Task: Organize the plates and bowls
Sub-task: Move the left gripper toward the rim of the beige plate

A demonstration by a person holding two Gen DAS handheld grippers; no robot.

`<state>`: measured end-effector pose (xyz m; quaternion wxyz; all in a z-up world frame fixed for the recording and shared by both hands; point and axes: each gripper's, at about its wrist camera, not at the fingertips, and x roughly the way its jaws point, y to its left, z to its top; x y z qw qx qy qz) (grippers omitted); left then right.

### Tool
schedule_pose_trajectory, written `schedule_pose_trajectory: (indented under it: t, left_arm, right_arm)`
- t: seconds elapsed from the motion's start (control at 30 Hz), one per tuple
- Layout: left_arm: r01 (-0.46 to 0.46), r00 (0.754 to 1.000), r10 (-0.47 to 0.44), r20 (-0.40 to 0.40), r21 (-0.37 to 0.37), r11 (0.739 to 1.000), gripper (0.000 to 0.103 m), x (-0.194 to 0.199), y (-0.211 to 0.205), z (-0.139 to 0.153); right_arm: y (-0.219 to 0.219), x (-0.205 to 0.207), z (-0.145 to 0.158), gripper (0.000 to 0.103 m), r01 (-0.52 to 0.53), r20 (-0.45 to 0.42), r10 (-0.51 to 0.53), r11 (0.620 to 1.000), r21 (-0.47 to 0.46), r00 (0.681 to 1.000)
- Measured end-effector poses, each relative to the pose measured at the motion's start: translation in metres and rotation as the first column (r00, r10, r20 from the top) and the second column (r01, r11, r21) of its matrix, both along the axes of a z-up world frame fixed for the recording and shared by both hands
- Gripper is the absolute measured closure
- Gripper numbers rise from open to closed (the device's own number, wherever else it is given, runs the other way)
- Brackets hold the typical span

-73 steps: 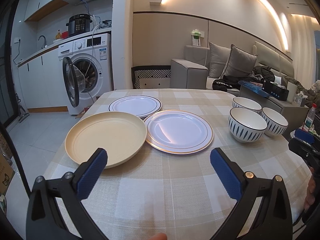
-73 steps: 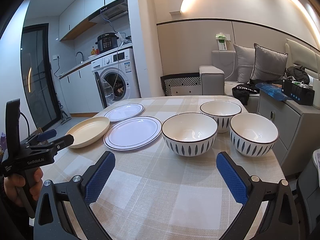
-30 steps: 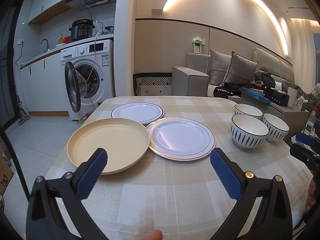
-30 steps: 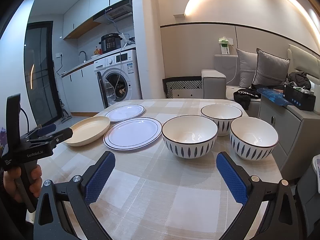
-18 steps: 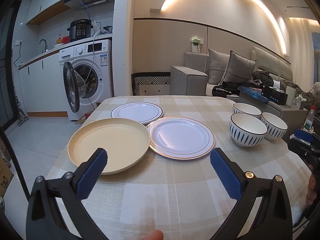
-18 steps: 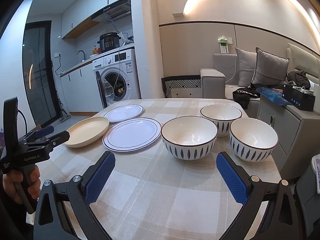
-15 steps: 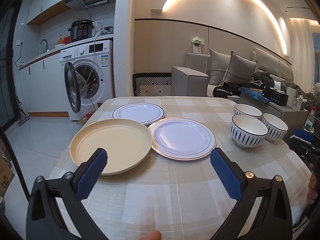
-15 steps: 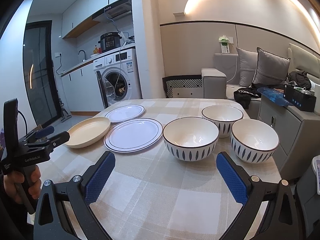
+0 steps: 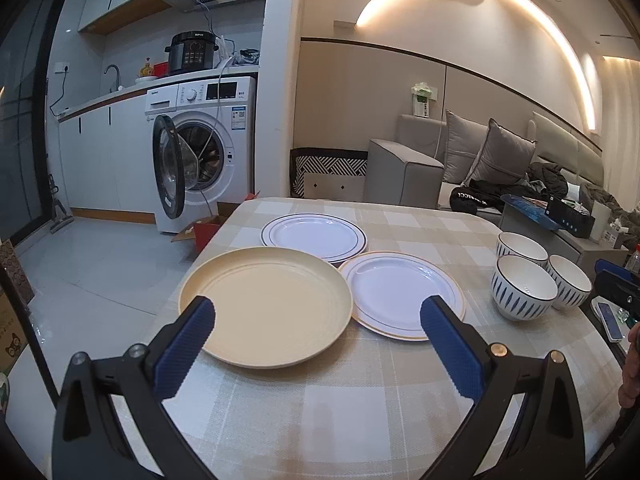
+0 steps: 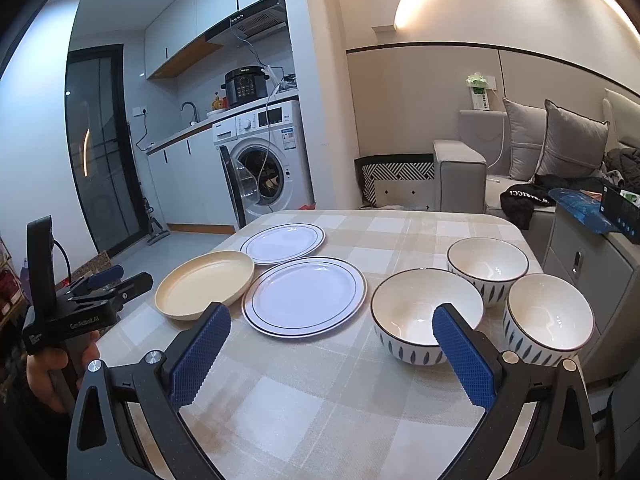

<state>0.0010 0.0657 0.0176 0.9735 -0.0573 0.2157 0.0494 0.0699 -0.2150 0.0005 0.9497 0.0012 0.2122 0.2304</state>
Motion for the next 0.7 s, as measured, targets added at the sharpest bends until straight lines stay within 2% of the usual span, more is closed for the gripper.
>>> schedule_pose_trajectory:
  t: [0.37, 0.7]
  left_arm:
    - [-0.066, 0.998, 0.066, -0.011, 0.011, 0.998, 0.0, 0.009, 0.027, 0.01]
    - [-0.125, 0.992, 0.124, -0.038, -0.018, 0.992, 0.0, 0.019, 0.054, 0.013]
  right_arm:
    - [0.042, 0.029, 0.023, 0.0, -0.105, -0.027, 0.105, 0.995, 0.002, 0.994]
    - [0.095, 0.058, 0.031, 0.0, -0.198, -0.056, 0.196, 0.98, -0.023, 0.979]
